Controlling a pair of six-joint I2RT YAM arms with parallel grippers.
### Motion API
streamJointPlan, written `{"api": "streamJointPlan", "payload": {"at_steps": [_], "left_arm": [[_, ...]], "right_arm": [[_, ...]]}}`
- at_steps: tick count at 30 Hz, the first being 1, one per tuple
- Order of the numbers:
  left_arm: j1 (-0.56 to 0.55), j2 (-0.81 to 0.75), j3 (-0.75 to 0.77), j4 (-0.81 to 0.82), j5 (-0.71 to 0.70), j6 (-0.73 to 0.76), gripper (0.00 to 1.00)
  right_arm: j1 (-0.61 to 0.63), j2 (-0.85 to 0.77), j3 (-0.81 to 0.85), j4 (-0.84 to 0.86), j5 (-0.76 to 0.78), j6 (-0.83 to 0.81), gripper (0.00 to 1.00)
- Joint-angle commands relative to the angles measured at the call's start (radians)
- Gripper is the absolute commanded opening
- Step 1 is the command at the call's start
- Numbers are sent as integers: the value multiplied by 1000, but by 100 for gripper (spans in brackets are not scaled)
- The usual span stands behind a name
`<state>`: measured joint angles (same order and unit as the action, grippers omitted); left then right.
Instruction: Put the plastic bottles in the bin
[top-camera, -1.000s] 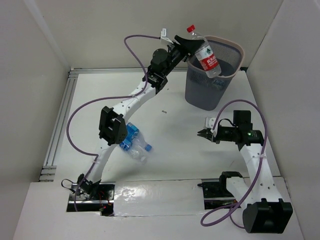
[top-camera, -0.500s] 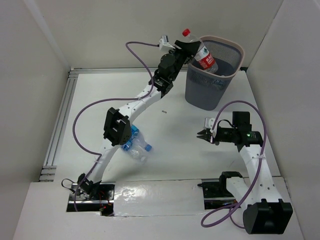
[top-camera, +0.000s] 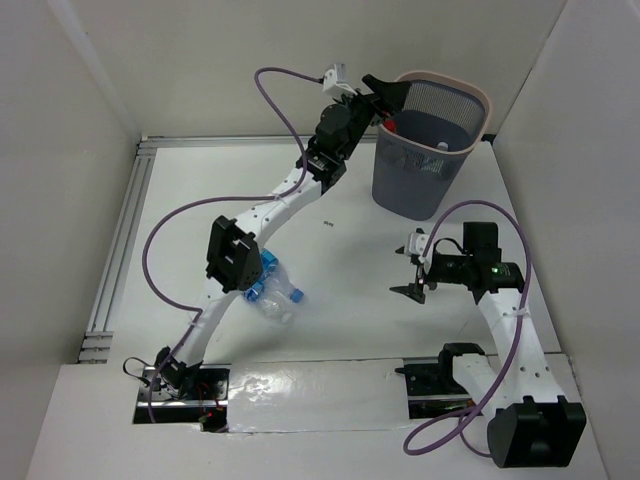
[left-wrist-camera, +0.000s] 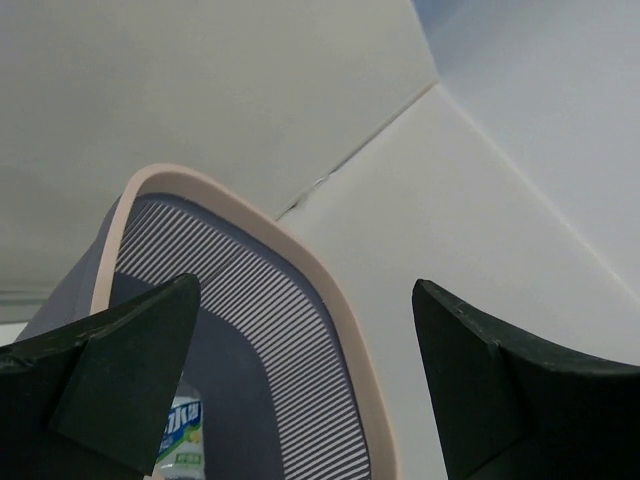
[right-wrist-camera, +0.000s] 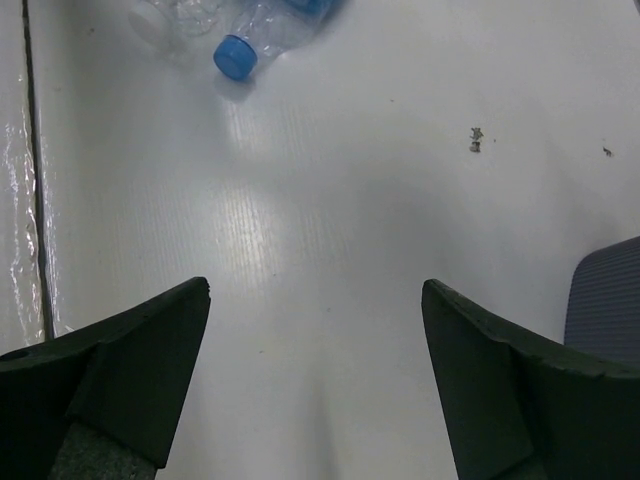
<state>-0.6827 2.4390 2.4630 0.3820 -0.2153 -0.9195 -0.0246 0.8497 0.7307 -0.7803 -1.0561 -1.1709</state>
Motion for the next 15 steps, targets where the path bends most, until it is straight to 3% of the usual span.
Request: {"api": "streamJointPlan", "payload": {"at_steps": [1,4,6,9,10,11,13,14,15], "left_arm": [[5,-159,16,132,54,85,100],[15,-242,-90,147,80,178,100],[26,-404,-239,137,111,308,100],[49,-660,-475,-26,111,460,100],[75,-793,-624,-140,70,478,100],[75,-795,-625,-193,70,478,100],[127,-1001,-867,-299,27,447,100],[150,-1071,-951,-343,27,430,100],[170,-1139,-1036,-424,2,389,100]], "right_arm": [[35,34,16,137,31,100,98],[74,80,47,194,80,195,100],[145,144,73,245,168,322,100],[254,224,133,318,289,454,100],[291,276,133,382,313,524,97],[292,276,144,416,327,525,92],[363,340,156,478,375,638,82],[386,366,177,524,398,677,70],[432,397,196,538,407,745,64]]}}
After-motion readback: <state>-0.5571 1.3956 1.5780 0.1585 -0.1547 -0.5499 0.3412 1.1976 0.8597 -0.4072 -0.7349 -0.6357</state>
